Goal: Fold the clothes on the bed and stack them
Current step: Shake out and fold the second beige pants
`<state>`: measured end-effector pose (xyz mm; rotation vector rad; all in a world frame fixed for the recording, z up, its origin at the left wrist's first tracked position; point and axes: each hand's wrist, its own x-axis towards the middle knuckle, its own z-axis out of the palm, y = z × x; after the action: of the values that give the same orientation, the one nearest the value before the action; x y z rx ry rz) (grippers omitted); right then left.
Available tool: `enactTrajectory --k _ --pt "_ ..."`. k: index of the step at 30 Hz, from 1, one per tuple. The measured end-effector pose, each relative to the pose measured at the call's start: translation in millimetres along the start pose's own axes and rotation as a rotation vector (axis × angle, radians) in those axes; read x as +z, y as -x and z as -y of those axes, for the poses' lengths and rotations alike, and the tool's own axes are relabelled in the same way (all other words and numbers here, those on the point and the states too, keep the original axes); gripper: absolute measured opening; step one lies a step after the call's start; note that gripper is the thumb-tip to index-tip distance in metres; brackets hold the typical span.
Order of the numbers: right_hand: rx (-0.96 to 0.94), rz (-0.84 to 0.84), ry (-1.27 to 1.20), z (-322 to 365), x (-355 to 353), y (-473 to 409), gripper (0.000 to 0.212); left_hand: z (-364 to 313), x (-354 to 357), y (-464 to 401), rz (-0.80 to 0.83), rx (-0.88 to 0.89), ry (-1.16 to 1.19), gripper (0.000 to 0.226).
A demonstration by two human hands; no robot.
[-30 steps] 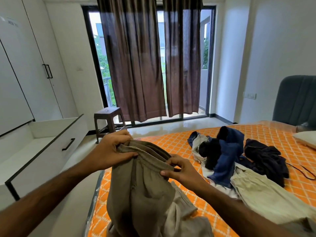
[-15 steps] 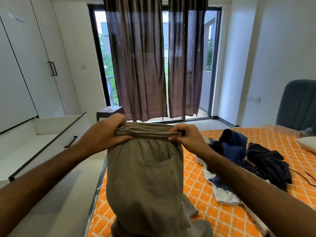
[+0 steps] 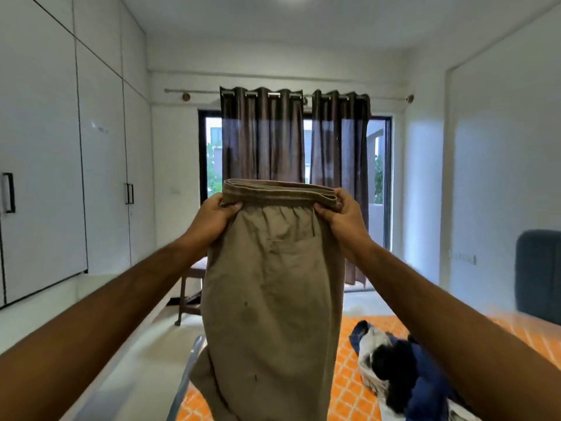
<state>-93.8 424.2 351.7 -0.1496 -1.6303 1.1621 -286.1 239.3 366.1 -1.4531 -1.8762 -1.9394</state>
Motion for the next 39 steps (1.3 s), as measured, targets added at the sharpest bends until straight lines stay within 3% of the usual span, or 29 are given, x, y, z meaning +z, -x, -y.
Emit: enactTrajectory --k 4,12,18,24,27,30,34,39 --pt "-0.219 0.007 0.135 79 -3 -33 0.023 -71 -6 -19 -0.066 0.137 0.120 0.032" --pt "-0.446 -0.068 0.030 225 -12 -70 0.027 -219 -39 -38 0.009 0.375 0.163 0.050" --pt "-0.418 -0.011 -0.085 311 -16 -66 0.025 -308 -70 -38 0.081 0.344 0.260 0.054" --pt "-0.264 -0.075 0.067 343 -3 -65 0.038 -330 -78 -51 0.002 0.270 0.267 0.047" --pt "-0.201 -0.078 0.064 319 2 -68 0.031 -303 -78 -64 0.013 0.169 0.197 0.056" --pt "-0.050 -0.004 -0.063 253 2 -61 0.026 -245 -73 -62 0.119 0.033 0.136 0.062" --pt "0.119 0.128 -0.069 127 -9 -45 0.025 -143 -46 -35 0.239 -0.077 0.121 0.038" --pt "0.310 0.248 -0.046 -13 -22 16 0.024 -11 -9 24 0.278 -0.214 0.100 0.027"
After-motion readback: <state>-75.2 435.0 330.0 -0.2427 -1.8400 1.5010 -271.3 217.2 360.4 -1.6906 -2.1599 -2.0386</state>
